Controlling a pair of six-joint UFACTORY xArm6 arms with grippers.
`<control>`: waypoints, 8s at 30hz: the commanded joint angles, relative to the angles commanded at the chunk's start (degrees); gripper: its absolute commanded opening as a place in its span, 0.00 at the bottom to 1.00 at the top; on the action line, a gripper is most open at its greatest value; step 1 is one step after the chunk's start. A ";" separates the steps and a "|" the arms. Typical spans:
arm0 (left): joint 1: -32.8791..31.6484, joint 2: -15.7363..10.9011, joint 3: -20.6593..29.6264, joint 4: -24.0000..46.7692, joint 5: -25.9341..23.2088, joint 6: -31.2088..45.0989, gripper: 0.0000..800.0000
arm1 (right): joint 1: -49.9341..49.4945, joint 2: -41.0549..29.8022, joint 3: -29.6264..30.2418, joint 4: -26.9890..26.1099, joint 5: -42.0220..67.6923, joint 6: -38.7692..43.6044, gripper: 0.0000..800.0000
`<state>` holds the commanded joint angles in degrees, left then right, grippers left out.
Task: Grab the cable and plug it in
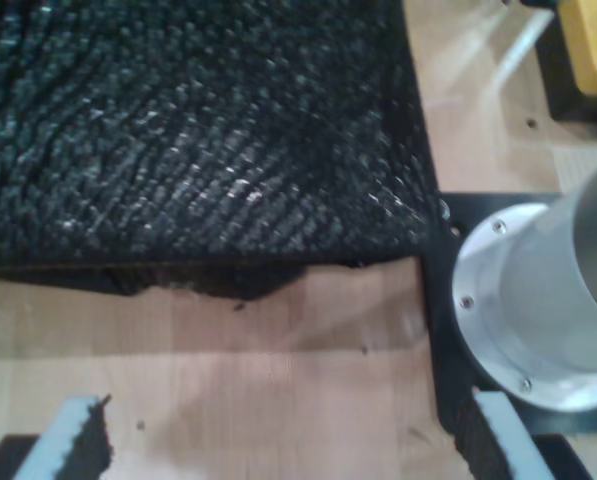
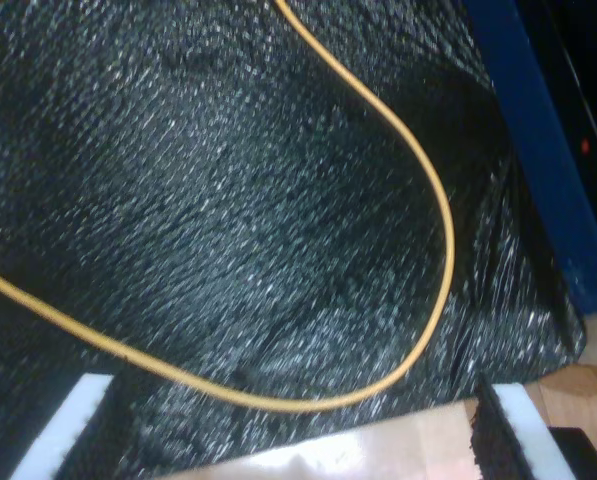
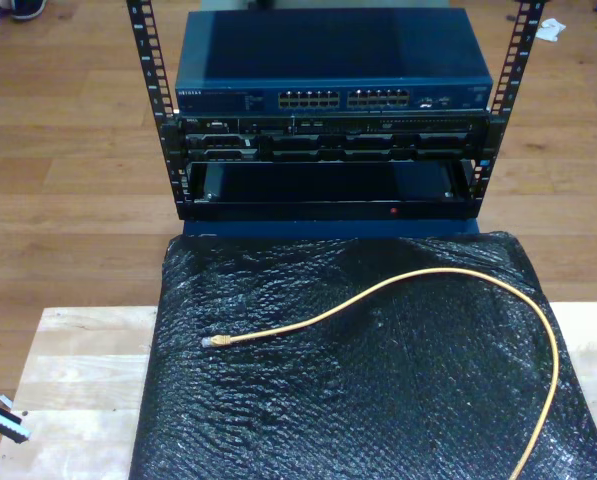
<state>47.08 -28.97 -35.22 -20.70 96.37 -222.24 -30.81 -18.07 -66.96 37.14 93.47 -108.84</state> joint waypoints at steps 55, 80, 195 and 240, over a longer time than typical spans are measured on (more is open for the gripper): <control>0.09 0.62 3.69 -3.25 -6.51 -4.84 1.00 | 69.80 26.99 -2.55 -37.98 -40.09 52.40 1.00; 0.18 0.62 3.60 -3.16 -6.33 -4.75 1.00 | 74.64 35.78 -3.78 -43.16 -42.11 63.74 0.96; -47.38 8.26 -5.71 -31.03 -12.22 -26.90 1.00 | 42.46 -11.25 15.65 -6.86 -18.29 30.59 0.02; -50.29 11.08 -11.43 -42.37 -11.60 -28.31 0.71 | 42.81 -7.65 17.85 -5.10 -19.16 31.21 0.03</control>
<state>-3.21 -17.89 -46.65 -63.08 84.77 -250.55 12.00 -25.71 -49.11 32.04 74.31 -77.63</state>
